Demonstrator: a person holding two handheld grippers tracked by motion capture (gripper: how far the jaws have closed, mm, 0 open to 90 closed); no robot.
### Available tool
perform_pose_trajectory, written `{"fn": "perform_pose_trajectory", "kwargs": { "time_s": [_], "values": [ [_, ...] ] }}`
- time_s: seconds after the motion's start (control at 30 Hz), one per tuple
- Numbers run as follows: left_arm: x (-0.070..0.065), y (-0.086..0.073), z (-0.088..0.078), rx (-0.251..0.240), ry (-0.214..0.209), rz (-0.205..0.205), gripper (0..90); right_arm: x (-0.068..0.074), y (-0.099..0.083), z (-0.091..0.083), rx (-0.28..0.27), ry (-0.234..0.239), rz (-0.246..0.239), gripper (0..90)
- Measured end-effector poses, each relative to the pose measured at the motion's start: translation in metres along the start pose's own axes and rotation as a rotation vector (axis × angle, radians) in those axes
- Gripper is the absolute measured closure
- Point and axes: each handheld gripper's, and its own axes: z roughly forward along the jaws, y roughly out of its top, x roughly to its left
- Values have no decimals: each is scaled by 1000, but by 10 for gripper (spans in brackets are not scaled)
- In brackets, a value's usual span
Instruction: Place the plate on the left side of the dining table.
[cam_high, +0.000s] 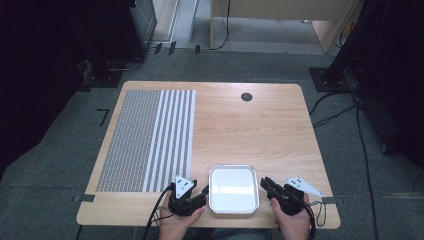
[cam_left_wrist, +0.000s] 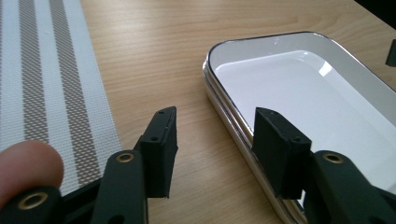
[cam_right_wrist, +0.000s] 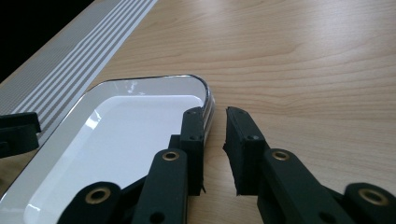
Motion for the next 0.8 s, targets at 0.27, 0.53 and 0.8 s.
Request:
{"fn": "perform_pose_trajectory", "kwargs": {
  "time_s": [0.27,0.53,0.8],
  "values": [
    [2,0,-1,5,-43,-36,565,0,0,1,17,116,109,833],
    [0,0,-3,9,-82,-47,600,-3,-1,6,45,128,157,833],
    [0,-1,1,36,-131,-74,618,-7,-3,9,77,157,235,826]
  ]
}}
